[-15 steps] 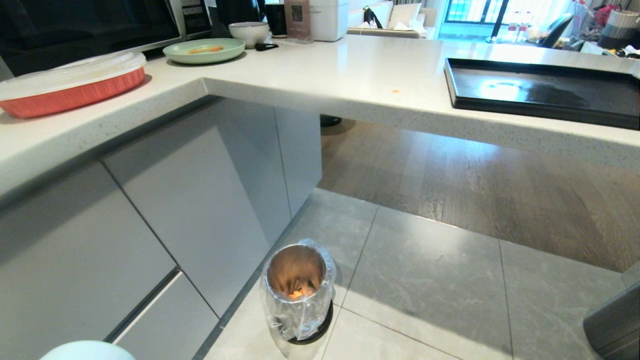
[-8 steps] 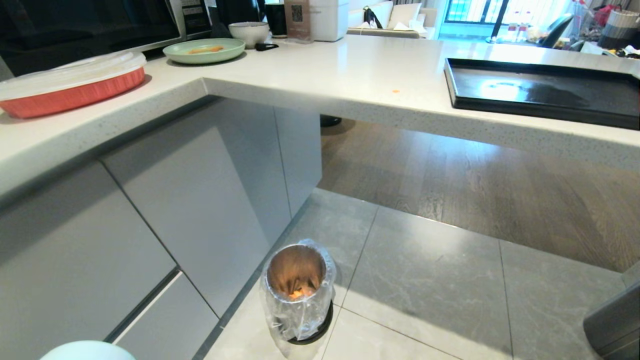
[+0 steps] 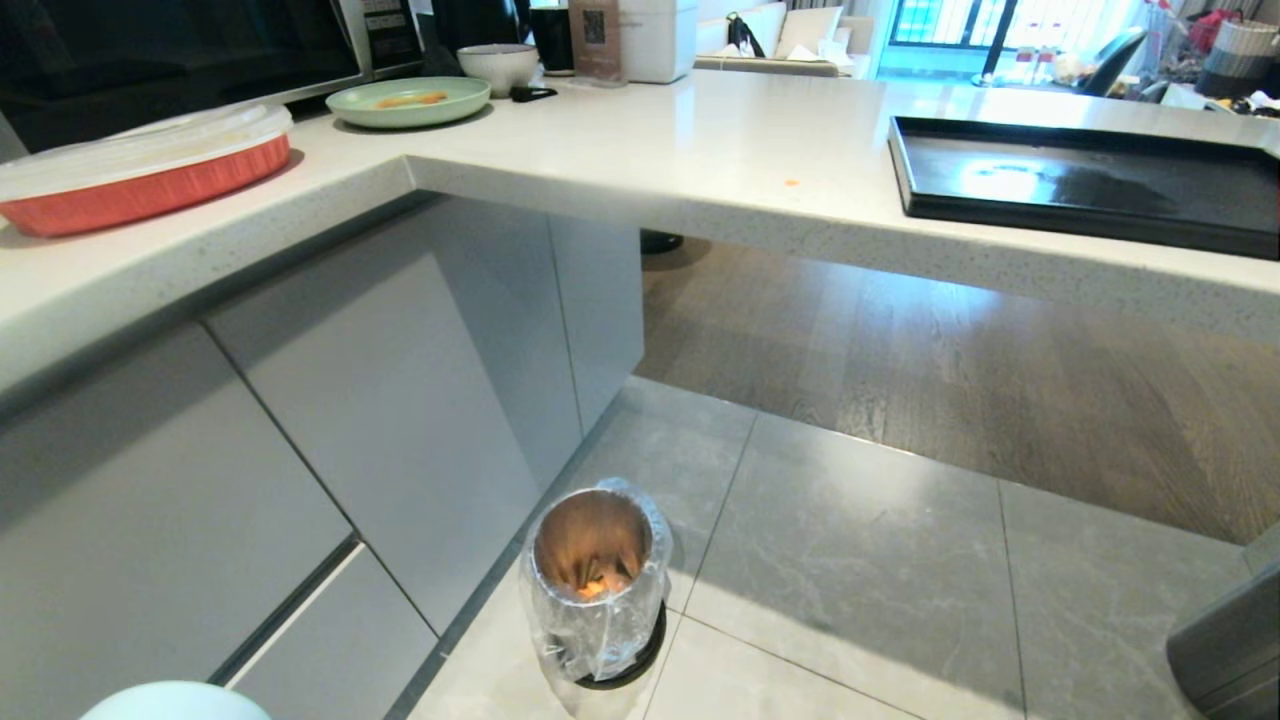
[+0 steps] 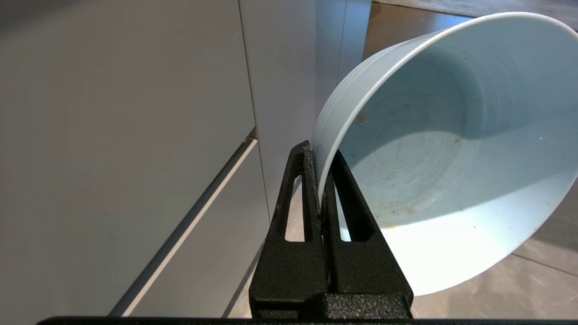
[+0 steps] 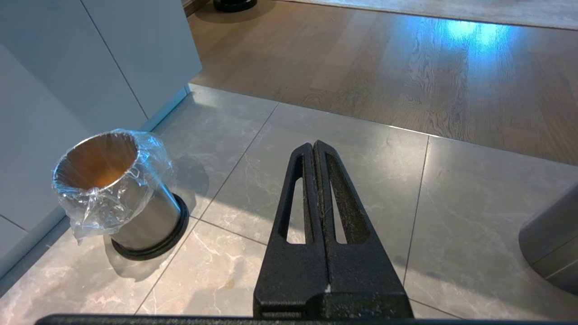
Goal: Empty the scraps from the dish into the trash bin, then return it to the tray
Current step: Put the bowl back to the table
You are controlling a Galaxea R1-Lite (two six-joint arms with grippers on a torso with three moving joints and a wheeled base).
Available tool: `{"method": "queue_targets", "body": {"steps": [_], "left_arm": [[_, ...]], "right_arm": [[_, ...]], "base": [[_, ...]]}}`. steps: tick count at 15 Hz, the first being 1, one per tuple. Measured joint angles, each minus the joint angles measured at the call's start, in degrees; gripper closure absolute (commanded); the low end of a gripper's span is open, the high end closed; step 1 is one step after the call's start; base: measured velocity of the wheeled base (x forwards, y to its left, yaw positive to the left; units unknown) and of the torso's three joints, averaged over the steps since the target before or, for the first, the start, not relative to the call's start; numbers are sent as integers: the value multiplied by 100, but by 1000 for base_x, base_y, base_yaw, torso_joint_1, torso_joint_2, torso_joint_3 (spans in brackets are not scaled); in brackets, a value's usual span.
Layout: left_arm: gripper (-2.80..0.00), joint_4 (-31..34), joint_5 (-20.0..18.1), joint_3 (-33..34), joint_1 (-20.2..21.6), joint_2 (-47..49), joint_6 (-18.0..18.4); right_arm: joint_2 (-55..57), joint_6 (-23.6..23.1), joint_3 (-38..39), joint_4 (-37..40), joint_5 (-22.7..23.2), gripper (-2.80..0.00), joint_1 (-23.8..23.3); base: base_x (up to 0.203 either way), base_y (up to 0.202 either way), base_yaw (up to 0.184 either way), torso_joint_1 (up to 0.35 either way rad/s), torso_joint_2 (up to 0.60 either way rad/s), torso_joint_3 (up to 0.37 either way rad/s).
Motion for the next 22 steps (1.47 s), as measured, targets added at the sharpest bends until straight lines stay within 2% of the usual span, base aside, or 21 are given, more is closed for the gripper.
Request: {"method": "queue_targets", "body": {"steps": [6, 17, 22], "left_arm": [[0, 0, 0, 0, -1, 0, 0], [0, 0, -1, 0, 1, 0, 2], [0, 2, 2, 0, 2, 0, 4]], "right_arm": [[0, -6, 2, -10, -1, 0, -2], [0, -9, 0, -2, -1, 0, 0], [0, -10, 2, 4, 2, 0, 0]], "base": [[0, 0, 0, 0, 0, 0], [0, 8, -166, 3, 2, 2], [0, 2, -35, 2, 1, 1]]}}
